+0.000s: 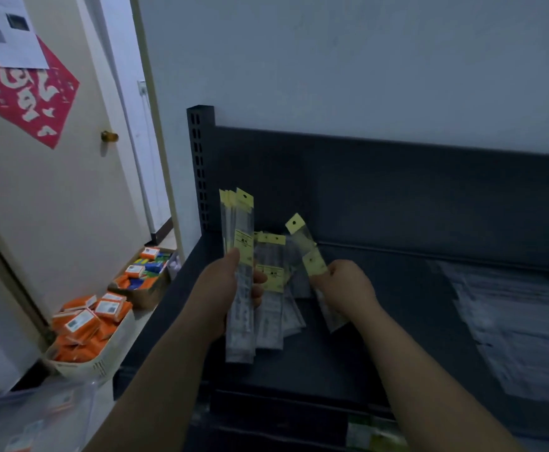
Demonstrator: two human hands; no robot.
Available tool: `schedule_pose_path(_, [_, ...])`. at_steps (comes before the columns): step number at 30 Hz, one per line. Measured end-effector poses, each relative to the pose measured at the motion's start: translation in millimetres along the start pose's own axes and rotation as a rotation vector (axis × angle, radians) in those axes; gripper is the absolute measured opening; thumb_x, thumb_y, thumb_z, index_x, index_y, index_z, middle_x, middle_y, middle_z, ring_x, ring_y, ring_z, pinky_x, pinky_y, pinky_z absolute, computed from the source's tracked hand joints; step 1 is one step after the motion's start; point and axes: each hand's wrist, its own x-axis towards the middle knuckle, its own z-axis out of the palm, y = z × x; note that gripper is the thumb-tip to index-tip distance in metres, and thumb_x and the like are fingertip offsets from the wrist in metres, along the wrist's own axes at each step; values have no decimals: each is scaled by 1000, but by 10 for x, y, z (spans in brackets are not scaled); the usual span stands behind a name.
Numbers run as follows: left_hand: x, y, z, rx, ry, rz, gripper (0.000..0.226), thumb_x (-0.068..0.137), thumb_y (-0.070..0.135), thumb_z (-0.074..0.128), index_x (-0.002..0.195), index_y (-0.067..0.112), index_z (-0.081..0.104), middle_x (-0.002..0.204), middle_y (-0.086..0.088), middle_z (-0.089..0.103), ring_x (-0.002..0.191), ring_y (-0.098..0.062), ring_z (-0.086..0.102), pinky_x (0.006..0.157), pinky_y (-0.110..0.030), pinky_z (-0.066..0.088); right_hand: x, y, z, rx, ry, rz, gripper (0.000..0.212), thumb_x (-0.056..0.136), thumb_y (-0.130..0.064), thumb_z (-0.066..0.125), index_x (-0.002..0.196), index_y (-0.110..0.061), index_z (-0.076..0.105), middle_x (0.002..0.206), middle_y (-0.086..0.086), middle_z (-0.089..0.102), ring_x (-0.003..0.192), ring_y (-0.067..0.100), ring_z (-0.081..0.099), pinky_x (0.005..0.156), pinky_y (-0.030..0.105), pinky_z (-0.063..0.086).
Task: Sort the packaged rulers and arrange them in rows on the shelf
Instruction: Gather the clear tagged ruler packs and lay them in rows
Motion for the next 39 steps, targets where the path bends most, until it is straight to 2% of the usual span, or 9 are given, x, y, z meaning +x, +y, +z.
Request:
schedule_pose_path(4, [23,-15,37,25,-32,-1,46,101,39,42,95,-2,62,75,-12,61,57,-16,54,47,-26,48,-38,99,-107,411,10,2,26,96,-15,43,71,-8,49,69,7,49,61,16,45,53,25,32])
schedule_pose_path(9, [28,-99,103,86,-120,97,22,92,24,63,105,7,66,94,-12,72,82,-27,69,69,-35,58,-214,-122,-110,986,-418,-5,16,92,-7,55,80,-7,67,79,10,67,73,22,61,73,37,51])
schedule_pose_path(14, [-23,-132,89,106,-97,152,20,89,15,65,107,8,68,95,-11,75,86,-27,72,69,-35,59,-314,-253,42,814,-431,-156,10,87,-13,66,94,-7,71,84,10,71,72,21,63,70,36,51])
schedule_pose_path(19, [-18,-3,-223,138,79,186,6,89,14,64,92,15,69,91,-9,74,85,-27,70,79,-43,57,-197,-207,127,334,-79,-234,24,91,-28,61,79,-9,70,69,7,68,57,8,57,56,27,47])
schedule_pose_path(22, [116,0,-374,121,143,138,14,79,16,63,88,12,72,93,-17,73,92,-38,68,89,-60,51,-149,-264,206,102,-66,-226,43,82,-34,68,56,-5,49,51,10,47,47,10,41,48,25,33])
schedule_pose_path(26, [114,22,-310,181,103,63,18,87,0,52,84,0,70,89,-28,71,88,-43,68,87,-62,50,-120,-419,274,-26,-124,-192,54,73,-45,75,50,-18,34,46,-4,36,39,11,33,43,23,26])
schedule_pose_path(31, [81,53,-270,203,81,36,21,90,-5,47,83,-3,67,91,-30,68,78,-35,65,82,-50,53,-57,-451,236,42,-237,-44,53,73,-36,79,46,-14,39,36,-4,42,34,9,39,45,23,31])
schedule_pose_path(36, [73,22,-263,114,50,22,23,92,-9,42,82,-6,63,81,-24,61,69,-29,58,68,-38,48,-29,-440,175,269,-272,-3,19,74,-20,77,75,-7,63,72,9,61,62,18,58,59,29,47])
schedule_pose_path(39, [26,36,-242,102,5,14,24,94,-6,42,81,-4,62,82,-23,62,73,-29,57,72,-39,48,-35,-370,76,351,-226,22,14,80,-14,71,85,-2,66,72,11,58,57,14,52,49,21,41])
